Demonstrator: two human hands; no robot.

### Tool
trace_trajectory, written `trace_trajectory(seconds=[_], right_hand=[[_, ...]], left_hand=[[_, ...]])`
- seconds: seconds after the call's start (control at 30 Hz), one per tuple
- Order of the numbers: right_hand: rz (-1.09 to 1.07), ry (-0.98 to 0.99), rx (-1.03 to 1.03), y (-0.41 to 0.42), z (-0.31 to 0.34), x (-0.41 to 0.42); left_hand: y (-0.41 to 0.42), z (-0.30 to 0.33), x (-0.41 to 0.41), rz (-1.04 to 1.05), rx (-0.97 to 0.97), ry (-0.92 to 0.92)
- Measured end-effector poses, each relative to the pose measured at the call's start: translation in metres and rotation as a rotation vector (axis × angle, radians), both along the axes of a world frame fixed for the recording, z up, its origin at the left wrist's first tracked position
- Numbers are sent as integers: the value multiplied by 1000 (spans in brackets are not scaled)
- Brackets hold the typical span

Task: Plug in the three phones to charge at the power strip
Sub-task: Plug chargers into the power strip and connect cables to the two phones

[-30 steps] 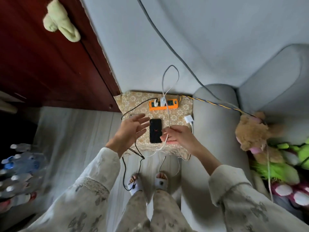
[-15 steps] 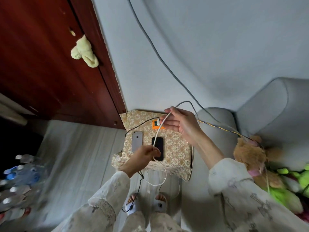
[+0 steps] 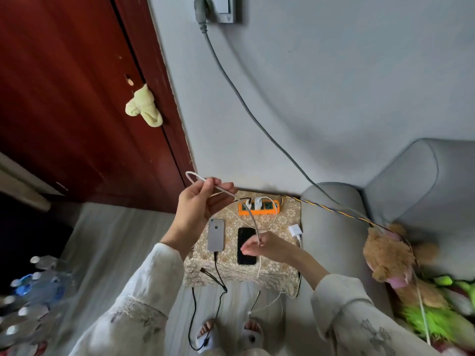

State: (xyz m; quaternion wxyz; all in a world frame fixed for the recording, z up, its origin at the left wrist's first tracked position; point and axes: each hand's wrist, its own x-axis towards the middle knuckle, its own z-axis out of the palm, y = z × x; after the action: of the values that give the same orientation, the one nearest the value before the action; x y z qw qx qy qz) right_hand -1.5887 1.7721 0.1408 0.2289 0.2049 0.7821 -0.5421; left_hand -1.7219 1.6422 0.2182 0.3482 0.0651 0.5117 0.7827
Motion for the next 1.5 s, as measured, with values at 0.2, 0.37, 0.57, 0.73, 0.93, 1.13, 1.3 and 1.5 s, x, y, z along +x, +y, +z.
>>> trace_trajectory(seconds=[0.2, 0.37, 0.57, 0.73, 0.93, 1.13, 1.3, 1.5], right_hand=[[-297, 61, 75, 16, 0, 4], [-389, 292, 134, 28, 22, -3], [-234, 355, 221, 20, 50, -18], [-178, 357, 291, 9, 66, -22], [-256, 391, 445, 13, 73, -15], [-326, 416, 414, 17, 59, -4], [-477, 351, 237, 25, 47, 16], [-401, 494, 290, 17, 70, 7]], left_hand=[[-23, 10, -38, 270, 107, -148], [-54, -13, -45, 188, -349, -138], [-62, -27, -37, 72, -901, 537], [-35, -21, 7, -403, -676, 785], [-25, -11, 25, -485, -511, 578], [-28, -3, 20, -201, -235, 454], [-43, -13, -4, 69, -285, 301], [-40, -8, 0, -369, -591, 780]])
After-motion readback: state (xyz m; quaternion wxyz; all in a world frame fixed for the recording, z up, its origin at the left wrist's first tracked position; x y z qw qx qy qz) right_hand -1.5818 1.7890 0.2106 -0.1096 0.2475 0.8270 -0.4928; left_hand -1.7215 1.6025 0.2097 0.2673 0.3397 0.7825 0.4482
